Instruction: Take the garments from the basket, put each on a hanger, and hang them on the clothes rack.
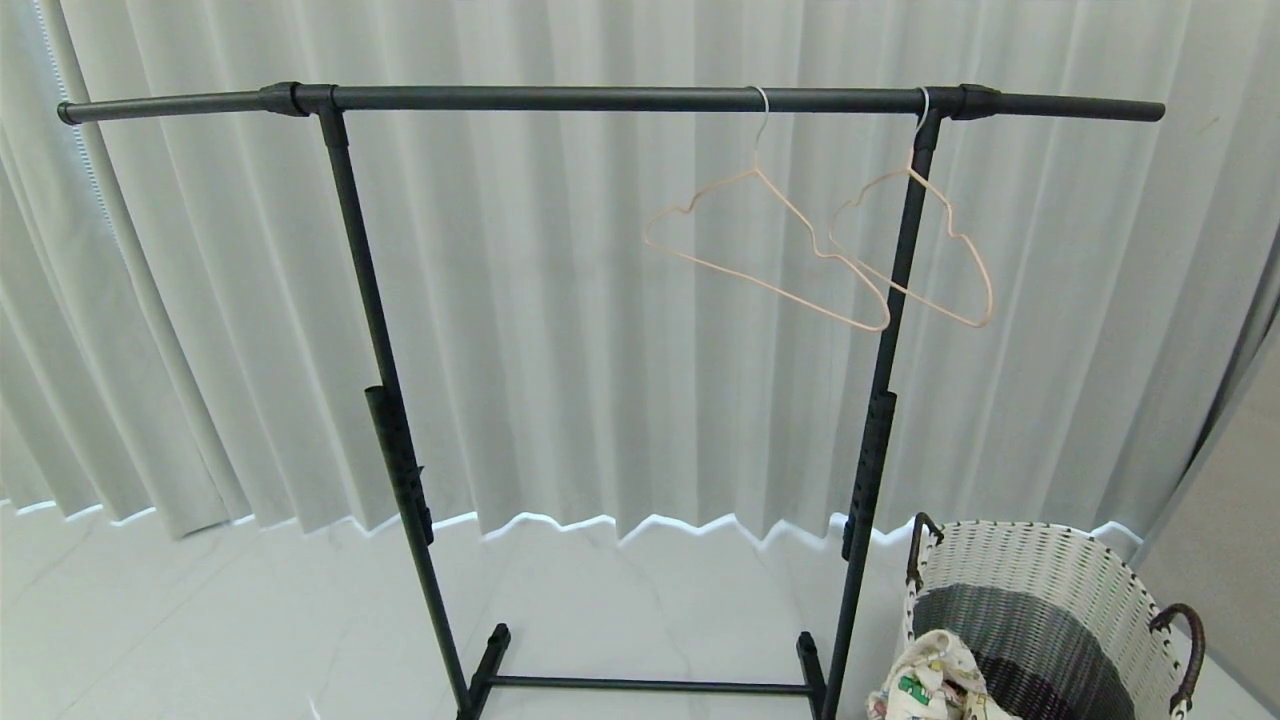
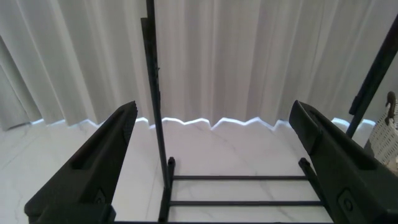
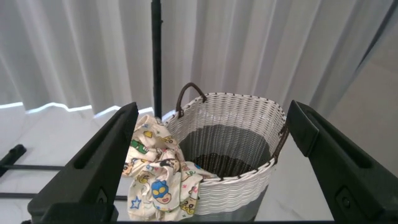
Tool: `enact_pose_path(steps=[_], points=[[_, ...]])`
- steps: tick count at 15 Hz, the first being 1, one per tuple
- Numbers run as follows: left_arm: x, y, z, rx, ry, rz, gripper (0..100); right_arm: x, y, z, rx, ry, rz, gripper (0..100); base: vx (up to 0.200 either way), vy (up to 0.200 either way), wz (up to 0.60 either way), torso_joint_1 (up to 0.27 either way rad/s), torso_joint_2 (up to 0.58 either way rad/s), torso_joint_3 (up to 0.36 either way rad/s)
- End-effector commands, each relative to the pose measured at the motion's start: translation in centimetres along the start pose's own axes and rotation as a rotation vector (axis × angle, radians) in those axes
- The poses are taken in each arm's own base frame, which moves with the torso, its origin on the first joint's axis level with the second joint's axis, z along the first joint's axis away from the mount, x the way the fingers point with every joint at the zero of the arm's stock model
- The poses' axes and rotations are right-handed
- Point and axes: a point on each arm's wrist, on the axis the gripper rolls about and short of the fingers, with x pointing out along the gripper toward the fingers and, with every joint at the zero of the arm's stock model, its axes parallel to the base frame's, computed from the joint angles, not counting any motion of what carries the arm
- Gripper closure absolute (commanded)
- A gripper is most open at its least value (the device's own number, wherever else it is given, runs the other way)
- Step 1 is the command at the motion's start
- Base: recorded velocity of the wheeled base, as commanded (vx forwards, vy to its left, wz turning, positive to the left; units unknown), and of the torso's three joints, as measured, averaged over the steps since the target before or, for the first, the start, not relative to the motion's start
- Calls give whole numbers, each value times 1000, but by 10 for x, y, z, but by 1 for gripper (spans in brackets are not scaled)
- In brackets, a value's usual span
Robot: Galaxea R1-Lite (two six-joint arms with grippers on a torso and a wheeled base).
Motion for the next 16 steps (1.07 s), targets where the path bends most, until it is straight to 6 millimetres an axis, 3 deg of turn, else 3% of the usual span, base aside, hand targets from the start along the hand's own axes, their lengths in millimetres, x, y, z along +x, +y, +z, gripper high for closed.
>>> enact_pose_path(steps=[1,4,6,8,9,10,12,16], points=[[0,0,0,0,3,0,0,1,0,0,-4,16,6,0,0,0,0,0,0,0],[0,0,0,0,3,0,0,2,0,0,-3,23,9,0,200,0,0,-6,2,5],[0,0,0,-1,3,0,0,5,-1,8,2,53,85,0,0,0,0,0,0,0],[0,0,0,-1,3,0,0,21,-1,70,117,98,316,0,0,0,0,0,0,0],[0,0,0,0,3,0,0,41,2,90,112,175,359,0,0,0,0,0,0,0],[0,0,0,3,3,-2,0,67,8,94,77,301,368,0,0,0,0,0,0,0],[0,0,0,26,1,-5,0,117,16,68,-111,599,360,0,0,0,0,0,0,0],[0,0,0,22,1,-5,0,171,14,3,-319,900,420,0,0,0,0,0,0,0]])
